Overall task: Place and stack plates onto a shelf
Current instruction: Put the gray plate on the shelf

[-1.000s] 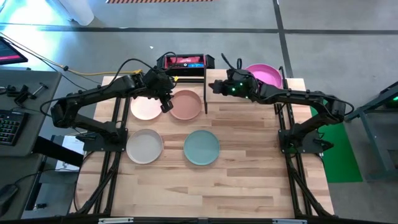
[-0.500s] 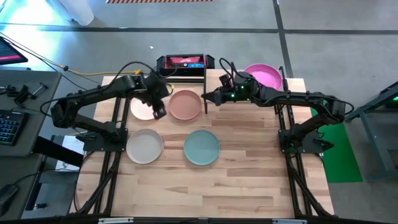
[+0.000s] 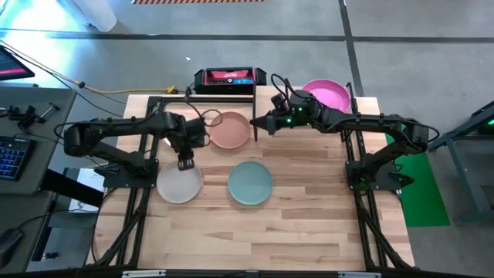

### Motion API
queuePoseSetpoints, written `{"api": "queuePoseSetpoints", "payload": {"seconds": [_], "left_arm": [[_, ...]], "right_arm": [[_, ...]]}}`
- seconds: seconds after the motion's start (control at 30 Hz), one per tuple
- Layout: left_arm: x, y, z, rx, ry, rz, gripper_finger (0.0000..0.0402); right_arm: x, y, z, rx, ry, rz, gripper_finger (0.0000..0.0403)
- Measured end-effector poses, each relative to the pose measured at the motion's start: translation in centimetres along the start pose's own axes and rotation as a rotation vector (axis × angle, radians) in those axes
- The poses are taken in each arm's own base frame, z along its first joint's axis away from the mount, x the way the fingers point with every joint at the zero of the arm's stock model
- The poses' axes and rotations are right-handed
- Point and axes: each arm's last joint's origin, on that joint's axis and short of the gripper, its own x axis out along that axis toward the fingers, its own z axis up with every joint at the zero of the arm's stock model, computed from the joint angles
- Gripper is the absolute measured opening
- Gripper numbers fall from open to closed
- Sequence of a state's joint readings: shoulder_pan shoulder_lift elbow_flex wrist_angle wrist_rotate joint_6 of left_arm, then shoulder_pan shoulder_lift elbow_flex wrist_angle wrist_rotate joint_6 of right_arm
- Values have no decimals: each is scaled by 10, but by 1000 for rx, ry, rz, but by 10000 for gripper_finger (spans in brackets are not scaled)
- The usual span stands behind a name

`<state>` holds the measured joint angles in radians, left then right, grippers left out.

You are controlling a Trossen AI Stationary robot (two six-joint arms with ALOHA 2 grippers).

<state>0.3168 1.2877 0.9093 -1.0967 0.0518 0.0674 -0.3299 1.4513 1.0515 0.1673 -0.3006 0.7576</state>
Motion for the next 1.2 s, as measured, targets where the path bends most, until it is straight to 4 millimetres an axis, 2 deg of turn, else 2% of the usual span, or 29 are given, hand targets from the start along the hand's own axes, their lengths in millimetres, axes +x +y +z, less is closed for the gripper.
{"api": "queuePoseSetpoints", "payload": {"seconds": [0.33, 0.47, 0.6, 1.0, 1.2], "left_arm": [[27, -18, -13, 209, 63, 24, 97], [36, -22, -16, 236, 64, 49, 97], [38, -20, -16, 216, 51, 121, 97], [39, -20, -9, 255, -13, 123, 97], [52, -21, -7, 260, 32, 95, 97]], "right_arm": [[1, 2, -3, -42, 19, 1, 37], [1, 1, -3, -44, 20, 0, 37], [1, 1, -4, -56, 22, -3, 37], [1, 0, -5, -54, 35, -15, 37], [1, -2, -7, -69, 52, -34, 37]]}}
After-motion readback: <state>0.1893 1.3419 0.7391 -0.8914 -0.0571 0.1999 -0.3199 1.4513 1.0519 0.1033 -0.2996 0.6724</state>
